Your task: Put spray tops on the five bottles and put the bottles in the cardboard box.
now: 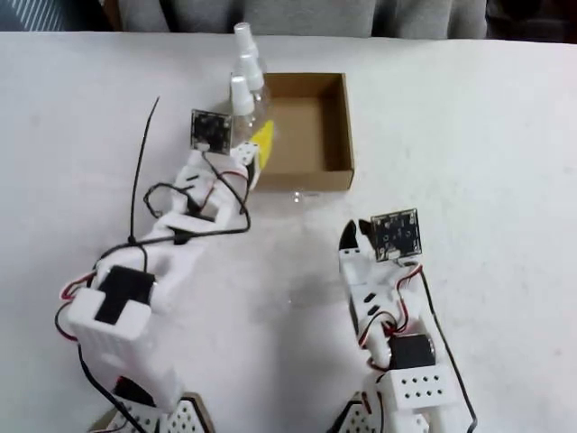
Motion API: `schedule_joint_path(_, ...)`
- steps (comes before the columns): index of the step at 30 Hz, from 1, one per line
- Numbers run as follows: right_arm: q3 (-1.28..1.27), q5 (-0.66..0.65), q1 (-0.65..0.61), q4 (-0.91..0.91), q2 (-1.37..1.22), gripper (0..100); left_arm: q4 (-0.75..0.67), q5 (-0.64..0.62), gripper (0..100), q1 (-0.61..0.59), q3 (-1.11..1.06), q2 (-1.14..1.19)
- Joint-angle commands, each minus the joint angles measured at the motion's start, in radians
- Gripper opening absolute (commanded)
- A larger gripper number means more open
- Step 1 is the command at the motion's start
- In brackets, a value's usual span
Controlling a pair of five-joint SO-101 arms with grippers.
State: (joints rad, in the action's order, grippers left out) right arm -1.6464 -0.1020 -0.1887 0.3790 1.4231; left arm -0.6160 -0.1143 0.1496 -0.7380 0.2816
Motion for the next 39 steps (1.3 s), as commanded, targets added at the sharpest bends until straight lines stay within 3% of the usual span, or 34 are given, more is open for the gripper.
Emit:
schedule_joint_path(1, 0.008, -0.011, 0.001, -0.019, 0.008, 1.7, -0.1, -0.005, 2, 0.015, 0.051, 0.036)
schedule_joint_path(8, 0.008, -0.011, 0.004, -0.019, 0.008, 1.7, -0.227, -0.003, 2, 0.036, 0.051, 0.133)
schedule_joint_path(16, 0.008, -0.011, 0.005, -0.019, 0.008, 1.7, -0.232, -0.002, 3, 0.036, 0.051, 0.147)
schedule_joint_path(24, 0.008, -0.011, 0.005, -0.019, 0.008, 1.7, -0.232, 0.04, 23, 0.053, -0.006, 0.142)
schedule_joint_path(39, 0.008, -0.012, 0.002, -0.019, 0.008, 1.7, -0.23, 0.044, 23, 0.036, -0.005, 0.14)
